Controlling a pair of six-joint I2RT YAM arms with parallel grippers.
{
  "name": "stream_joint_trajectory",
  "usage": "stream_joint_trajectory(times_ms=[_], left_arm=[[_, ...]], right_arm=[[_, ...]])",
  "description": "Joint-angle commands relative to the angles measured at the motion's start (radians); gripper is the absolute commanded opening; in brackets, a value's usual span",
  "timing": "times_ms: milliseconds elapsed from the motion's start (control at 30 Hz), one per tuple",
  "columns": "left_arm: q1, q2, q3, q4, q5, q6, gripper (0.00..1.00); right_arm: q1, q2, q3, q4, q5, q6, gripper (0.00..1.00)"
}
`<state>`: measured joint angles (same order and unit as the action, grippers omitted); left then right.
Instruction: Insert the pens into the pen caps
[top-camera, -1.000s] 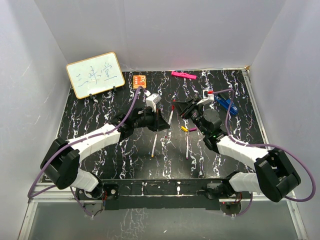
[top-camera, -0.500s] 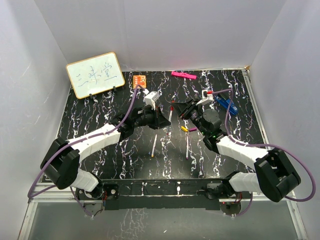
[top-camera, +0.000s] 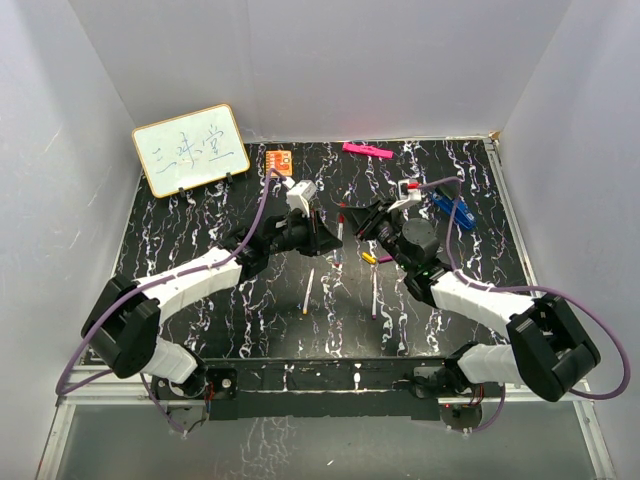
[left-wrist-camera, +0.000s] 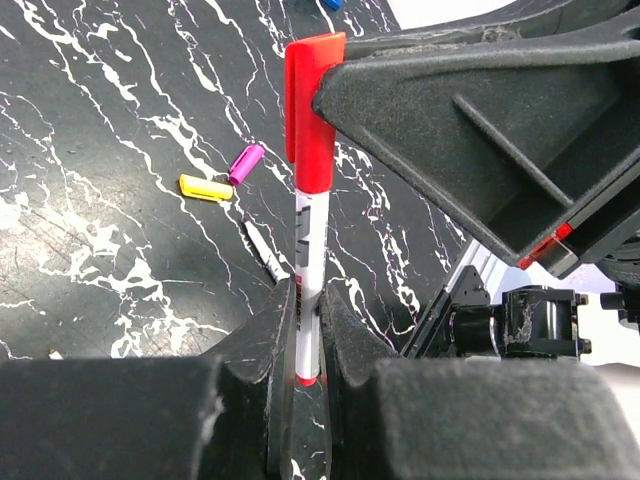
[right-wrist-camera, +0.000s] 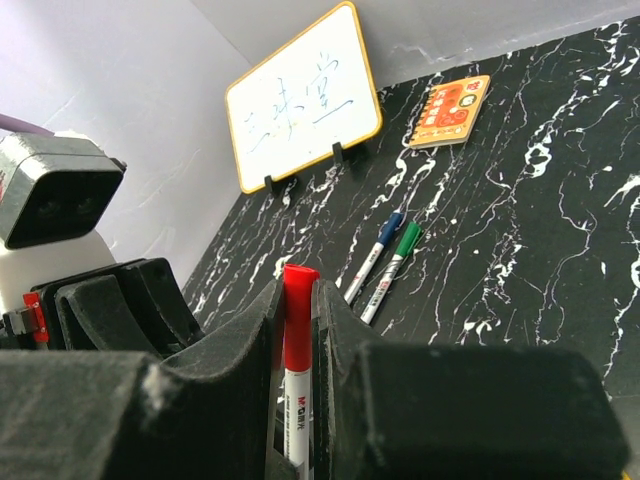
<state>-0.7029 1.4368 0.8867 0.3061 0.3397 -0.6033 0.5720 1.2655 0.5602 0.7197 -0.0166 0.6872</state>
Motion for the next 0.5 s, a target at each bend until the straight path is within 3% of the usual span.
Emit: stream_joint_trajectory(times_ms=[0,467], left_arm=[[0.042,-0.003,0.045,0.118,-0.031,-0.030,0.00],[0.116,-0.024,0.082,0.118,-0.049,0.016,0.00]], right_arm=[[0.056,0.021,0.022,-0.135,-0.024,-0.086,0.00],[0.153,0.132,0.078,-0.299,0.009,-0.126,0.00]])
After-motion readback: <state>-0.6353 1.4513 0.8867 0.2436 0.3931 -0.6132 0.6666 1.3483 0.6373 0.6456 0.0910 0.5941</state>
